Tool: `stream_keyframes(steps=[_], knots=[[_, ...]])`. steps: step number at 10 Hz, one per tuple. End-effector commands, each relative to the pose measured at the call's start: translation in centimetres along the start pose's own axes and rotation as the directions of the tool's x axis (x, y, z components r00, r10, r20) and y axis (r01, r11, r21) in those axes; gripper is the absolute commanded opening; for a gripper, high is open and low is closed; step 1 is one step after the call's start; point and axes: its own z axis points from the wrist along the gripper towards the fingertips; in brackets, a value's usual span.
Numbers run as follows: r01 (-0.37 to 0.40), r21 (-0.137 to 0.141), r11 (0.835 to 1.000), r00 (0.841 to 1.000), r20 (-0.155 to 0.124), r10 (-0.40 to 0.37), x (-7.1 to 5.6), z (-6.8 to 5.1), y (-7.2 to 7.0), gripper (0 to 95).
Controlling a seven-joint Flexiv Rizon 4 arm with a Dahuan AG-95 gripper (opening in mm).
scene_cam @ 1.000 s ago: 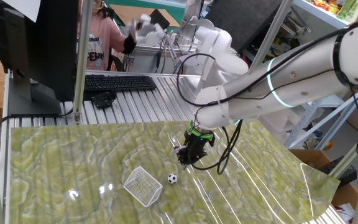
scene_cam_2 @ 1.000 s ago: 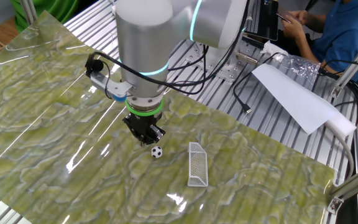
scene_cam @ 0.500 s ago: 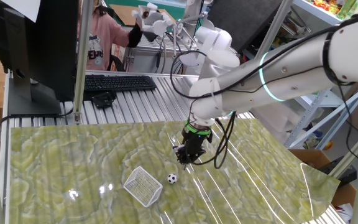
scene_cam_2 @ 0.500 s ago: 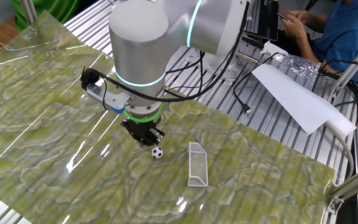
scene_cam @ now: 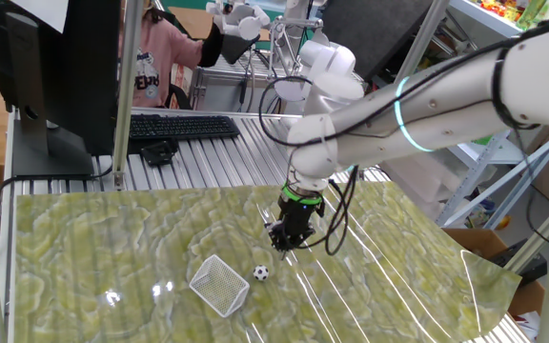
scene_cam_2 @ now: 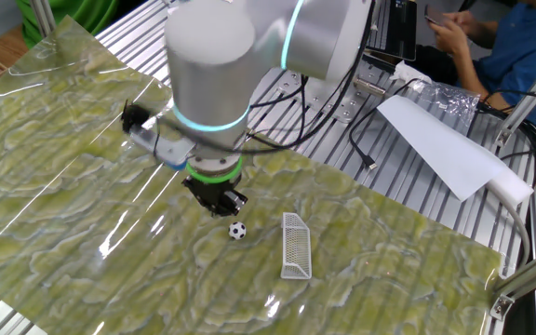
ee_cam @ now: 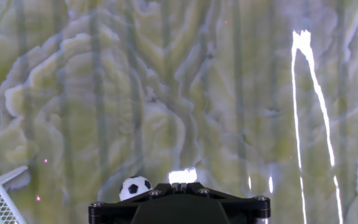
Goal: Push the soccer ball into the goal
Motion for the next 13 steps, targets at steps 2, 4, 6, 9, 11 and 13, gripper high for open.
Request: stream_keyframes(steps=[2, 4, 6, 9, 11, 13], knots=[[-0.005, 0.005, 1.0, 1.0, 0.021, 0.005, 0.3, -0.1, 0.0, 0.0], [-0.011, 0.005, 1.0, 1.0, 0.018, 0.011, 0.3, -0.1, 0.0, 0.0], [-0.02, 0.005, 1.0, 0.999, 0.026, 0.02, 0.3, -0.1, 0.0, 0.0], [-0.017, 0.027, 0.999, 0.999, 0.029, 0.017, 0.2, 0.1, 0.2, 0.0], [-0.017, 0.031, 0.999, 0.999, 0.03, 0.016, 0.3, 0.7, 0.7, 0.0], [-0.036, 0.042, 0.998, 0.998, 0.053, 0.034, 0.5, 1.7, 2.0, 0.0]])
